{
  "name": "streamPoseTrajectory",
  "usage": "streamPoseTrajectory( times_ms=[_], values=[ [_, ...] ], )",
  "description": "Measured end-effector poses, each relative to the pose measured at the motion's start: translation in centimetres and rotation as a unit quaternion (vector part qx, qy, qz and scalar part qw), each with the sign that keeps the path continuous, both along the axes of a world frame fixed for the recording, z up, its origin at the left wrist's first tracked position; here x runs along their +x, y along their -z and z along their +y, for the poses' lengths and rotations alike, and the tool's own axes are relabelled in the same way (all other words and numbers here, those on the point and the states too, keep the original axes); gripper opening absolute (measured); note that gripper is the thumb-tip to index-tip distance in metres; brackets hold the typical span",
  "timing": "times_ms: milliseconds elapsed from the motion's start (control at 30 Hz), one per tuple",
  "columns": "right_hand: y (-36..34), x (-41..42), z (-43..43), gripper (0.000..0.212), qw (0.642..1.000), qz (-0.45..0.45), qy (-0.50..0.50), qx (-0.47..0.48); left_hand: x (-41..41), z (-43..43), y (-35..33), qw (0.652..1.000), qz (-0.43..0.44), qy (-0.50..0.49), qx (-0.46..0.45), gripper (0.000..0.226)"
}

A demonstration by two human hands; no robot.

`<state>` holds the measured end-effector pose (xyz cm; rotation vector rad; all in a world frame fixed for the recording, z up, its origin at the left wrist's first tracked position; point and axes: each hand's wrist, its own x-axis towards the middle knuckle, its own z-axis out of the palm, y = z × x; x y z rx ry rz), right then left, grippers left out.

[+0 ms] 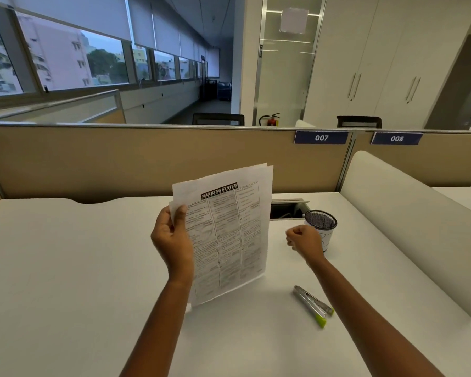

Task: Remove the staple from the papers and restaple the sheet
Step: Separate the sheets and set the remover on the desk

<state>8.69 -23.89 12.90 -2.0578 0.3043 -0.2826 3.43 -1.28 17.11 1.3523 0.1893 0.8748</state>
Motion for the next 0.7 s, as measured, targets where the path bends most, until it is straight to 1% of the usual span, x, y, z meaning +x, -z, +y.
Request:
streamPoseTrajectory(
  times_ms=[67,133,167,233,300,400,533,700],
  values=[
    [0.8,1.3,-1.7,0.029,0.999,0.007,0.041,0.008,0.3,-0.1,0.4,1.000,0.002,0.002,-0.004,0.010],
    [1.2,2.6,-3.3,0.039,0.996,0.012,0.089,-0.017,0.7,-0.3,0.6,1.000,0.002,0.009,-0.002,0.009],
    [1.2,3.2,-3.9,0.039,0.993,0.014,0.110,-0.035,0.9,-0.3,0.7,1.000,-0.001,0.015,-0.004,0.008],
    [0.9,4.5,-5.1,0.034,0.988,0.013,0.141,-0.054,1.3,-0.6,0.5,0.999,-0.012,0.031,-0.011,0.010],
    [0.4,5.8,-6.0,0.024,0.984,0.016,0.160,-0.079,1.6,-0.7,0.3,0.999,-0.018,0.036,-0.010,0.018],
    [-0.1,7.6,-7.2,0.026,0.980,0.023,0.170,-0.104,2.1,-0.9,0.2,0.999,-0.027,0.042,-0.006,0.021],
    [-0.1,9.0,-8.6,0.020,0.978,0.038,0.185,-0.094,2.3,-0.8,0.3,0.998,-0.034,0.044,0.004,0.021],
    [0.2,9.3,-9.6,0.023,0.973,0.035,0.219,-0.058,2.2,-0.7,0.5,0.998,-0.035,0.047,0.010,0.022]
  ],
)
